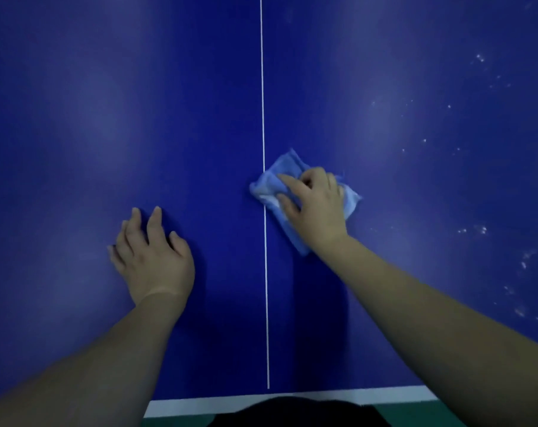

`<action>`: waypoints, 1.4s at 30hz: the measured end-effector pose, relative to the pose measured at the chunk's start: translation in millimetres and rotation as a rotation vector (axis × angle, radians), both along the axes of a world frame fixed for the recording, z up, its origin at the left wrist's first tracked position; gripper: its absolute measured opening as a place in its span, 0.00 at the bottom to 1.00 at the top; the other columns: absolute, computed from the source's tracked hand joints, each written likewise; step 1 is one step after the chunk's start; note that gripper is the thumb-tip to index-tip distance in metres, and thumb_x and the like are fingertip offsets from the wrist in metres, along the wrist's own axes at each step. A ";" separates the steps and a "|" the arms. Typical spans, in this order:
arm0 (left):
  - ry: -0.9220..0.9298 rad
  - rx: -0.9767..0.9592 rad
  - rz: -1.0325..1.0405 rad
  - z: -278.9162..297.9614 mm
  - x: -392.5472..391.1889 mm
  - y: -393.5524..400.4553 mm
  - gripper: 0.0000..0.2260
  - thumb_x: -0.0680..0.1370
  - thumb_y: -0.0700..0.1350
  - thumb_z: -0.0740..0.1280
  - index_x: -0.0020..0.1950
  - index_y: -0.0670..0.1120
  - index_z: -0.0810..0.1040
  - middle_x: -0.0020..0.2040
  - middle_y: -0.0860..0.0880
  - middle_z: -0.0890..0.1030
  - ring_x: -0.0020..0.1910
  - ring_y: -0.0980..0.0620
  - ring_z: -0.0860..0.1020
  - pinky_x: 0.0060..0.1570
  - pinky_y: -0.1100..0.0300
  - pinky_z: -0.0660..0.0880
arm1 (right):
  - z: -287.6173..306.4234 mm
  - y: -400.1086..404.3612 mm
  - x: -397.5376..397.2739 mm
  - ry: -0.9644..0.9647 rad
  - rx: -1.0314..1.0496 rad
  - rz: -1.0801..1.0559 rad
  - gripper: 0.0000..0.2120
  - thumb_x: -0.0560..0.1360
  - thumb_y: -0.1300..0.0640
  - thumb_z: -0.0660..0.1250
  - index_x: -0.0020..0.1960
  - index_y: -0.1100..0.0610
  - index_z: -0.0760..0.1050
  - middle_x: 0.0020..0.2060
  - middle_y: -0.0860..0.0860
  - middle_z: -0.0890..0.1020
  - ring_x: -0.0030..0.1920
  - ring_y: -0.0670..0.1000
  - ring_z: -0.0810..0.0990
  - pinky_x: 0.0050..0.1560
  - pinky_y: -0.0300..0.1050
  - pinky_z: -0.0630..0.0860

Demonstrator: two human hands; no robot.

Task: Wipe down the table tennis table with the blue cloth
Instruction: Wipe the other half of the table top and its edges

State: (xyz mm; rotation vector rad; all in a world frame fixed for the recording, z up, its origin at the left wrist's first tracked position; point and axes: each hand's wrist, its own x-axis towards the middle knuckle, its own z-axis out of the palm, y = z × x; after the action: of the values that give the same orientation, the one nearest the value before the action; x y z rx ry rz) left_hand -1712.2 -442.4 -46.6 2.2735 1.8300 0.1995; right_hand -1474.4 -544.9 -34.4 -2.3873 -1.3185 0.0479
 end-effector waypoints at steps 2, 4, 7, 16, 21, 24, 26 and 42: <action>0.005 -0.002 -0.007 -0.7 -0.5 -0.1 0.22 0.80 0.47 0.57 0.75 0.49 0.63 0.77 0.44 0.59 0.75 0.42 0.56 0.74 0.39 0.50 | 3.5 4.8 26.3 -0.044 -0.024 -0.016 0.14 0.75 0.50 0.67 0.58 0.52 0.81 0.48 0.58 0.76 0.47 0.60 0.74 0.45 0.51 0.68; 0.001 0.000 -0.008 -1.8 -1.1 0.0 0.22 0.80 0.47 0.56 0.75 0.49 0.63 0.77 0.44 0.59 0.76 0.42 0.55 0.74 0.39 0.49 | -0.3 -11.6 53.4 -0.044 -0.043 -0.255 0.15 0.76 0.49 0.65 0.60 0.50 0.80 0.51 0.59 0.76 0.50 0.61 0.74 0.47 0.52 0.69; 0.001 0.003 -0.013 -2.2 -0.9 -0.1 0.22 0.80 0.47 0.56 0.75 0.49 0.63 0.77 0.44 0.59 0.76 0.42 0.56 0.74 0.39 0.49 | -1.9 -60.0 41.6 -0.020 -0.002 -0.668 0.16 0.75 0.47 0.65 0.59 0.52 0.80 0.51 0.59 0.76 0.49 0.62 0.74 0.48 0.53 0.69; 0.016 -0.002 -0.028 -1.6 -0.5 0.3 0.22 0.80 0.48 0.55 0.76 0.49 0.62 0.77 0.44 0.58 0.76 0.42 0.55 0.74 0.38 0.48 | 6.7 -35.2 -11.4 -0.048 0.015 -0.106 0.13 0.73 0.51 0.70 0.57 0.52 0.82 0.45 0.58 0.77 0.45 0.61 0.76 0.44 0.53 0.70; 0.015 0.015 -0.038 -4.0 -0.7 0.3 0.22 0.80 0.48 0.55 0.75 0.48 0.63 0.77 0.43 0.60 0.75 0.41 0.57 0.73 0.37 0.50 | -0.2 -105.7 22.9 -0.043 0.016 -0.650 0.14 0.75 0.50 0.67 0.58 0.54 0.80 0.48 0.60 0.76 0.46 0.62 0.74 0.45 0.52 0.68; 0.008 0.014 -0.039 -2.2 -0.3 0.3 0.22 0.80 0.47 0.56 0.75 0.48 0.63 0.77 0.43 0.60 0.75 0.41 0.57 0.73 0.36 0.50 | -3.2 -120.2 -34.3 -0.058 0.040 -0.573 0.13 0.72 0.52 0.69 0.56 0.54 0.81 0.44 0.59 0.77 0.42 0.61 0.75 0.41 0.52 0.69; -0.001 0.011 -0.046 -1.6 -0.5 0.6 0.22 0.80 0.47 0.55 0.75 0.47 0.63 0.77 0.42 0.60 0.75 0.40 0.57 0.73 0.36 0.50 | -4.1 -106.7 -60.7 -0.015 0.034 -0.305 0.14 0.72 0.52 0.67 0.57 0.52 0.81 0.43 0.57 0.77 0.42 0.59 0.75 0.41 0.53 0.71; 0.005 0.042 -0.072 -3.4 -3.7 1.0 0.22 0.80 0.47 0.56 0.75 0.46 0.63 0.77 0.41 0.59 0.75 0.38 0.56 0.74 0.37 0.49 | -1.6 -105.3 -69.0 0.007 0.032 -0.144 0.15 0.72 0.52 0.70 0.57 0.50 0.81 0.45 0.56 0.77 0.45 0.59 0.75 0.43 0.54 0.71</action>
State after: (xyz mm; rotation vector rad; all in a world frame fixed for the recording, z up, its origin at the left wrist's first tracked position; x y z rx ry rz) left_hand -1716.0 -441.3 -50.0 2.3662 1.7583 0.2233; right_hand -1543.3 -650.2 -36.0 -2.4450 -1.1325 -0.0056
